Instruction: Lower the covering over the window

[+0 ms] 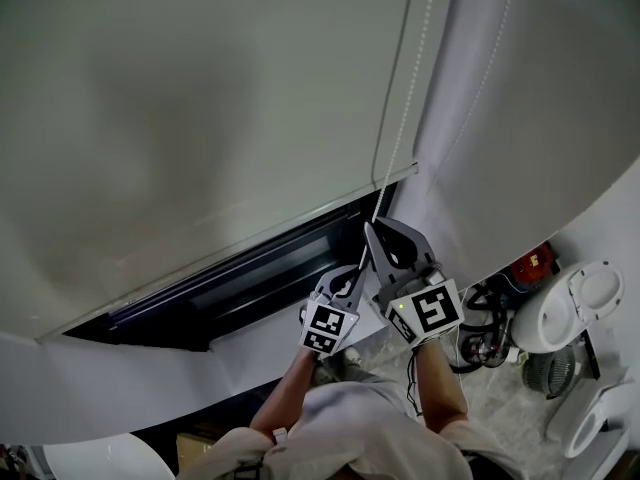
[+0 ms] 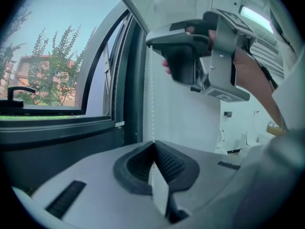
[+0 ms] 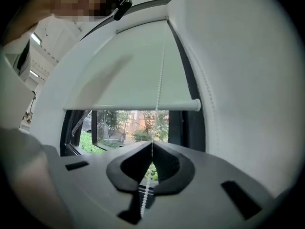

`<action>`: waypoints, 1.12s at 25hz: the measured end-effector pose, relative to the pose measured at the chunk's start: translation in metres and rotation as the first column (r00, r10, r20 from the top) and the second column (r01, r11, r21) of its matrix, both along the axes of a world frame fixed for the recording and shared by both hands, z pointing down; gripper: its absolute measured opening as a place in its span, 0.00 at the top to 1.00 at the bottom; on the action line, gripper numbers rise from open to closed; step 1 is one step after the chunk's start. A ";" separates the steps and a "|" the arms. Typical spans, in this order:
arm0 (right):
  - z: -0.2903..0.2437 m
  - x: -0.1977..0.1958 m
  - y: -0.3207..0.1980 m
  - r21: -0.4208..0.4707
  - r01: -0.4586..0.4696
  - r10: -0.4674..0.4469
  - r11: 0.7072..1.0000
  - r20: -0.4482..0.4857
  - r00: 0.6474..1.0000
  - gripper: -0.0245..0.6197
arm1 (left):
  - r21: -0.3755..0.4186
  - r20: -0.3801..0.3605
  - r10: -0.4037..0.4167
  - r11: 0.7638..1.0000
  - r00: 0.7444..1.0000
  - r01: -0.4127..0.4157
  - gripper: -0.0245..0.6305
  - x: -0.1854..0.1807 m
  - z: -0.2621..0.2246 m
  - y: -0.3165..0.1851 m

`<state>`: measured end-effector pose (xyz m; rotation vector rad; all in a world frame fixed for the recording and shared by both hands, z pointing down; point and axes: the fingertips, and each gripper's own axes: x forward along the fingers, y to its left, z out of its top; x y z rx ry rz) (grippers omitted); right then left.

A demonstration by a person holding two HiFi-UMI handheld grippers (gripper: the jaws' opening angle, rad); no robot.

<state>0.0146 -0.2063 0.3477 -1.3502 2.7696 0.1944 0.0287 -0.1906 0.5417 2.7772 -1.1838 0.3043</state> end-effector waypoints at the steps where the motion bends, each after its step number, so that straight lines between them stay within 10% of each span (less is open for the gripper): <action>1: 0.001 -0.001 -0.001 0.000 0.001 -0.001 1.000 0.024 1.000 0.97 | -0.002 0.004 -0.001 1.000 1.000 0.001 0.94 0.000 0.000 -0.001; 28: 0.116 -0.017 -0.037 -0.207 0.003 0.003 0.978 0.028 1.000 0.97 | -0.179 0.098 0.008 0.984 0.995 0.009 0.94 -0.015 0.111 -0.008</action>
